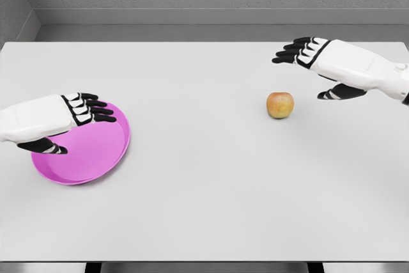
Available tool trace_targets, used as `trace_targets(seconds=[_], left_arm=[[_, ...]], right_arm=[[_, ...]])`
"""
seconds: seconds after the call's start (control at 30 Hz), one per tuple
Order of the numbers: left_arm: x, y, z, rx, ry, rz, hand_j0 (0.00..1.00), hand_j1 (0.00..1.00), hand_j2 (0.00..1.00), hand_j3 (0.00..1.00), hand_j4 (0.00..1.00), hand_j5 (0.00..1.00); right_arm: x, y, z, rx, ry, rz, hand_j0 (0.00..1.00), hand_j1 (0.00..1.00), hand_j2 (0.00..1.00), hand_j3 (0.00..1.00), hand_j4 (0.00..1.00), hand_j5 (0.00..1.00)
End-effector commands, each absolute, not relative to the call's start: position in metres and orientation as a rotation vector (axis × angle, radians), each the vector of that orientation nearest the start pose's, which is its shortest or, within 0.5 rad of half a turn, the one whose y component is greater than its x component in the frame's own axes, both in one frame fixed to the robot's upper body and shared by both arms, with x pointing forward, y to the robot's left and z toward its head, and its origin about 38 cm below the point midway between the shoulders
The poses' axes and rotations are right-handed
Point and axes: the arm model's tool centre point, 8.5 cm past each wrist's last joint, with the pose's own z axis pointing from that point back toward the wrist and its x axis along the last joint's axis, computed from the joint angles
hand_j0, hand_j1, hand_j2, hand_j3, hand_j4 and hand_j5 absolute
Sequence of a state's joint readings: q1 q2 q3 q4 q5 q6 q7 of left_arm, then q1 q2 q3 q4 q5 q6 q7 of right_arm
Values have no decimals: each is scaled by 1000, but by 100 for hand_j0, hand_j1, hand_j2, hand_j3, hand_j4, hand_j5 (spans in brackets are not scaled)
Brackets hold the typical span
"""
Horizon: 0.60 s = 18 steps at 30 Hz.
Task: Put the apple on the plate with both arms
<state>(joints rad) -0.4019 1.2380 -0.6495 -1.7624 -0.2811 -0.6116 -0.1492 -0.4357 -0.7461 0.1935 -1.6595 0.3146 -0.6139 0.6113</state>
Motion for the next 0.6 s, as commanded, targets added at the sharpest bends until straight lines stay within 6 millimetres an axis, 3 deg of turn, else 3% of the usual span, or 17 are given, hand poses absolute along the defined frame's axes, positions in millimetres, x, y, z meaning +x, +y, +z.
trace_targets(seconds=[0.0, 0.17, 0.23, 0.33, 0.57], left_arm=[[340, 345, 236, 361, -1554, -2064, 100, 100, 100, 100, 100, 100], [340, 345, 236, 359, -1553, -2065, 100, 100, 100, 100, 100, 100], [340, 345, 236, 358, -1551, -2066, 100, 100, 100, 100, 100, 100], [340, 345, 234, 351, -1533, -2078, 100, 100, 100, 100, 100, 100], [339, 345, 234, 350, -1530, -2080, 100, 100, 100, 100, 100, 100]], right_arm=[[401, -308, 279, -486, -1725, 1913, 100, 100, 100, 100, 100, 100], [400, -314, 282, -506, -1700, 1932, 100, 100, 100, 100, 100, 100], [393, -321, 264, -427, -1694, 1884, 100, 100, 100, 100, 100, 100], [393, -321, 266, -430, -1697, 1883, 100, 100, 100, 100, 100, 100], [409, -297, 266, -253, -1760, 1860, 100, 100, 100, 100, 100, 100]])
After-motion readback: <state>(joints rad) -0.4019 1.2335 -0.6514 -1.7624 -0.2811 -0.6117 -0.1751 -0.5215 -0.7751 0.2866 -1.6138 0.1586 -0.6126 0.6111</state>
